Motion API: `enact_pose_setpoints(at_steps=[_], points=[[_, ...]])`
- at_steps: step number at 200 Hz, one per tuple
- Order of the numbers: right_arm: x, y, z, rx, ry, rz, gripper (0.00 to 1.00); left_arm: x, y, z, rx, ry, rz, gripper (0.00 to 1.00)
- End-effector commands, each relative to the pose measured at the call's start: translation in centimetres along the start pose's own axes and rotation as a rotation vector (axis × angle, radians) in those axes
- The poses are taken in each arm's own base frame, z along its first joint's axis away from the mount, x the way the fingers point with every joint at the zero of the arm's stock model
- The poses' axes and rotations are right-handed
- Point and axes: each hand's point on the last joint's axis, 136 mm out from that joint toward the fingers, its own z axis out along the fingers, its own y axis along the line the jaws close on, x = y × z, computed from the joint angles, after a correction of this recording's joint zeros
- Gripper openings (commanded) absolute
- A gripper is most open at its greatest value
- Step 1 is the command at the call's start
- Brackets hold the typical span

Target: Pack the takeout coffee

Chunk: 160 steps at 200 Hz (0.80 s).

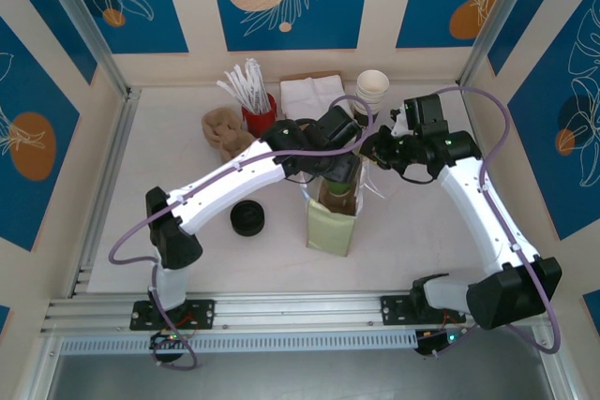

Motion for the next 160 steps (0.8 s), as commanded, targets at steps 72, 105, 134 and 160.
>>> enact_pose_setpoints(at_steps=[72, 105, 134, 160], points=[[1.9, -1.1, -2.1, 0.031, -0.013, 0.123, 0.38, 0.7, 1.2, -1.4, 0.001, 0.013, 0.089, 0.64], [-0.9, 0.6, -4.0, -0.003, -0.050, -0.062, 0.50, 0.9, 1.2, -2.6, 0.035, -0.012, 0.131, 0.65], [-3.0, 1.5, -4.5, -0.013, -0.065, -0.237, 0.51, 1.2, 1.1, -3.2, 0.072, -0.031, 0.146, 0.65], [-2.8, 4.3, -4.5, -0.148, -0.036, -0.513, 0.51, 2.2, 1.2, -3.1, 0.088, -0.016, 0.160, 0.65]])
